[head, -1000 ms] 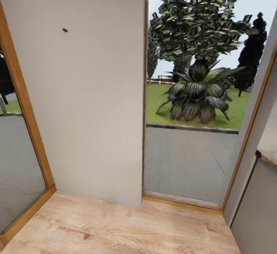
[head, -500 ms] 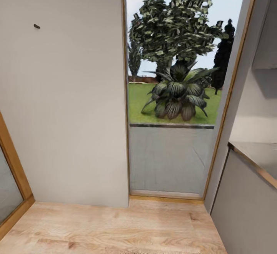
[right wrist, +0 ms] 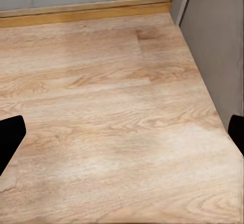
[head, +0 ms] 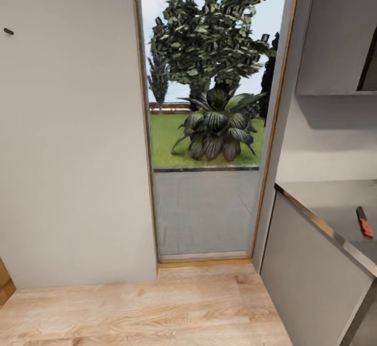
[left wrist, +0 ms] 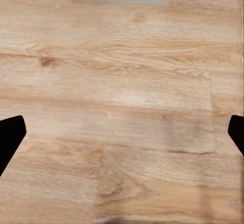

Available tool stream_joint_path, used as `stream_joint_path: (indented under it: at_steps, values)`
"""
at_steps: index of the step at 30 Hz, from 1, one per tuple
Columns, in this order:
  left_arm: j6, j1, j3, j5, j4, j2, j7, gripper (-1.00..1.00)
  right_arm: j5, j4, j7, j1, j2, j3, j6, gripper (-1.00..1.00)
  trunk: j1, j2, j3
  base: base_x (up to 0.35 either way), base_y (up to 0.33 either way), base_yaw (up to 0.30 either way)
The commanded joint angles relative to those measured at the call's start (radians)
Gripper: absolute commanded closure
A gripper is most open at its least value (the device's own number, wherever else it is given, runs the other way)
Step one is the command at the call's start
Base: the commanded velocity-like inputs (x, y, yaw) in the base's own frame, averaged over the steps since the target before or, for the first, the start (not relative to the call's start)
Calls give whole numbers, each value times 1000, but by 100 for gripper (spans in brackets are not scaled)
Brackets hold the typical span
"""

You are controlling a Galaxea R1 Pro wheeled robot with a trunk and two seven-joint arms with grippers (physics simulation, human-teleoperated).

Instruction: In the kitchen, take the Vidalia onion out of the sink, dice it on the chopping board with the paring knife, put the diced onion into the bowl on the countertop, then place both the paring knife and the chopping board into the sink.

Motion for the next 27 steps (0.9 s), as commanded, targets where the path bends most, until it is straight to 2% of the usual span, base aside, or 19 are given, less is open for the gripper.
stream_joint_path:
  at_steps: [1,27]
  values:
    - [-2,0,-3,10,-1,0,0,-100,0,1,-3,-1,0,0,-3,-100,0,-1,-1,-7,0,-281]
    - [-2,0,-4,10,-1,0,0,-100,0,1,-3,-1,1,0,-3,-100,0,-1,-1,-1,0,-281]
